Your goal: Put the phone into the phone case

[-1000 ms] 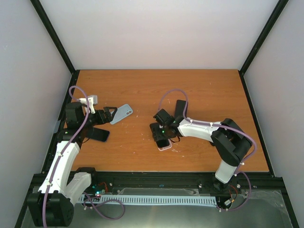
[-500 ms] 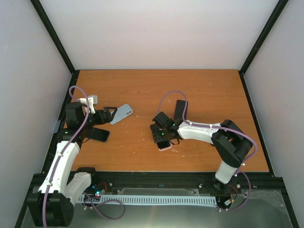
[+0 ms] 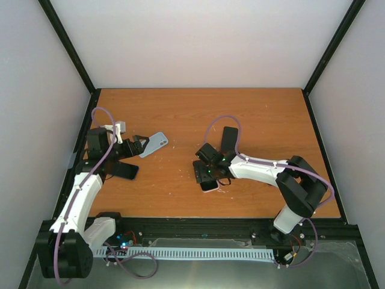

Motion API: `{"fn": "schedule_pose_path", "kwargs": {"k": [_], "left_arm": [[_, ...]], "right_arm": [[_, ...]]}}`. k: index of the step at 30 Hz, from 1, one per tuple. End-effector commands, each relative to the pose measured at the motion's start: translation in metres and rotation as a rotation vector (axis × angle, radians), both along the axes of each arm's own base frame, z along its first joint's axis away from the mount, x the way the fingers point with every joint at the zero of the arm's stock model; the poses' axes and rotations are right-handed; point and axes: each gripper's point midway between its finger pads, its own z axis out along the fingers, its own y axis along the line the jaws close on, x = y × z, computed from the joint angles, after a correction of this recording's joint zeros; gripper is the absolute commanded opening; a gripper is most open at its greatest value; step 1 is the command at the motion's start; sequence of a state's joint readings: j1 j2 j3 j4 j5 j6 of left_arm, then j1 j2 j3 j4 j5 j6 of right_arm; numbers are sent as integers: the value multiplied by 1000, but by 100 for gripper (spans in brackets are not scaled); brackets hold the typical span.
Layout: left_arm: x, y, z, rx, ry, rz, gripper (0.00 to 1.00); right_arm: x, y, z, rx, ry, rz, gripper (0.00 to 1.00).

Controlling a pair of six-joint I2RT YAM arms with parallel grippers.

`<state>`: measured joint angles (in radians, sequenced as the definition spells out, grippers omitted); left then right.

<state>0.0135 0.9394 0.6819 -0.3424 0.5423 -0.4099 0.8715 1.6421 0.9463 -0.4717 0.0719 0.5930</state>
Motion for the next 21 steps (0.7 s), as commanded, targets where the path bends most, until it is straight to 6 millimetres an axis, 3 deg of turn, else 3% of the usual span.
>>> {"fn": "schedule_pose_path", "kwargs": {"k": [1,6,11,15,19,21], "left_arm": [[6,-7,2,-47,45,-19,92],[7,-22,-12,-131,111,-90,83],[8,-35,-28,-175,160,-139,76],[7,-65,-41,-183,209,-200,72],[3,-91,-50,-231,242,-253,59],[0,-101,-57,-230,256,-264,58]], "right_arm": [[1,-6,13,-3,-42,-9,91],[6,-15,13,39,-41,-25,83],[12,-22,5,113,5,-47,65],[16,-19,2,214,38,-49,52],[16,-17,-2,276,69,-52,46],[14,-20,-8,275,77,-58,43]]}}
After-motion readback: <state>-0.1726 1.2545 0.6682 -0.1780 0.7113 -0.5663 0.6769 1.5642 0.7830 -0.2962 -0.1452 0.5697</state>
